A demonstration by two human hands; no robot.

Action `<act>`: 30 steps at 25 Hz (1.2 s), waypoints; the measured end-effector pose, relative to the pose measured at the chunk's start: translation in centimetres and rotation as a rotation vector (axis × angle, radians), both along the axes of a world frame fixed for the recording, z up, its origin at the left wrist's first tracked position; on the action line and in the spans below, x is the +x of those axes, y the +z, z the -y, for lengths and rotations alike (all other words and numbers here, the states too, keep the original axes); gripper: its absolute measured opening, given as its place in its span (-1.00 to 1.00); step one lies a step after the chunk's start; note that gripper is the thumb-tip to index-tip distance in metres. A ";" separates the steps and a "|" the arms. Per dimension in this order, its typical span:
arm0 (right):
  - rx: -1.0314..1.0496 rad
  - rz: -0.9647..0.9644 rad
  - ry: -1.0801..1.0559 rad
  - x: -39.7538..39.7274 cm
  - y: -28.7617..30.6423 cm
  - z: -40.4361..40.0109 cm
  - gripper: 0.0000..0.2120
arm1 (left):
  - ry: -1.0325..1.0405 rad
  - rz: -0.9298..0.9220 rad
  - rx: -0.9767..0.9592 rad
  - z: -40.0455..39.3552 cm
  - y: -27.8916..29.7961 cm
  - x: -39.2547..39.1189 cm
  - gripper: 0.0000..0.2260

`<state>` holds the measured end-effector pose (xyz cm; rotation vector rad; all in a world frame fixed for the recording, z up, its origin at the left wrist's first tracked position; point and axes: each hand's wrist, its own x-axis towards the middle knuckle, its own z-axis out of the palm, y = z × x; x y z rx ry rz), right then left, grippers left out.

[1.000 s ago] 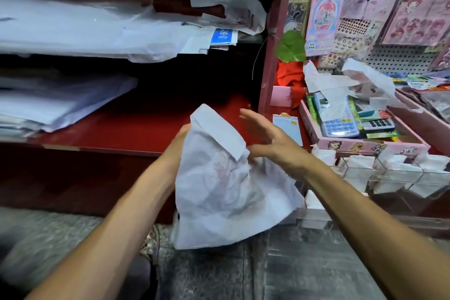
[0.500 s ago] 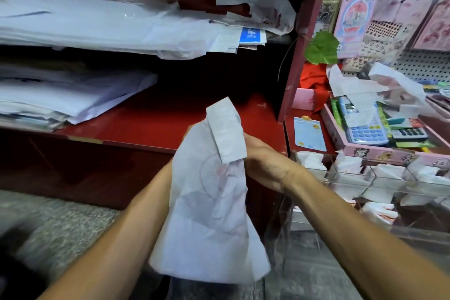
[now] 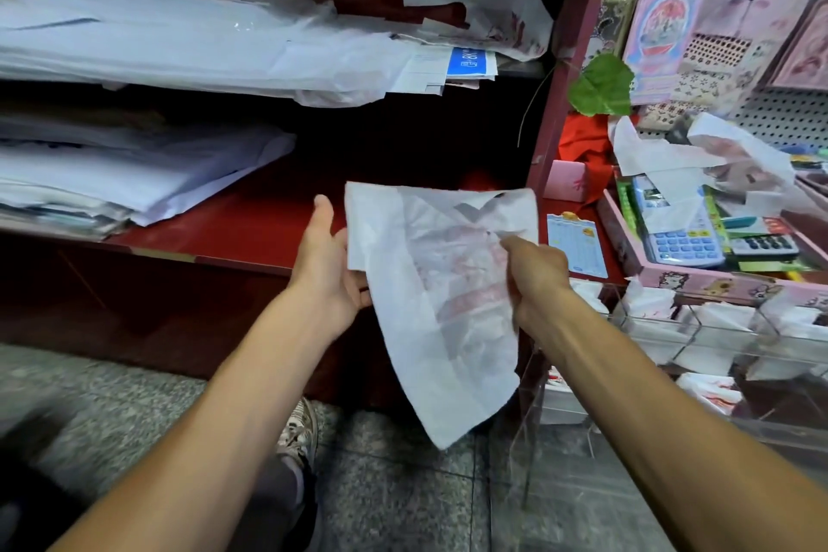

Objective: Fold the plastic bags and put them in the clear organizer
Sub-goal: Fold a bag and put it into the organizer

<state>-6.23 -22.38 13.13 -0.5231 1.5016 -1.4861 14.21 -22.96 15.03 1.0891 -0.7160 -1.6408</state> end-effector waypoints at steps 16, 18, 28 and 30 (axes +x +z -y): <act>0.130 -0.220 0.119 -3.1 -0.7 0.9 -0.84 | 0.073 0.386 0.055 0.9 -3.0 -1.9 -0.40; 0.124 -0.266 0.169 -2.9 -0.6 0.9 -0.91 | 0.072 0.527 -0.032 1.4 -2.7 -1.2 -0.45; 0.138 -0.109 0.190 -2.7 -0.6 1.0 -0.95 | 0.151 0.759 -0.270 2.4 -2.7 -0.4 -0.49; 0.158 -0.161 0.176 -2.7 -0.7 0.9 -0.90 | 0.137 0.762 -0.156 2.4 -3.4 -0.5 -0.48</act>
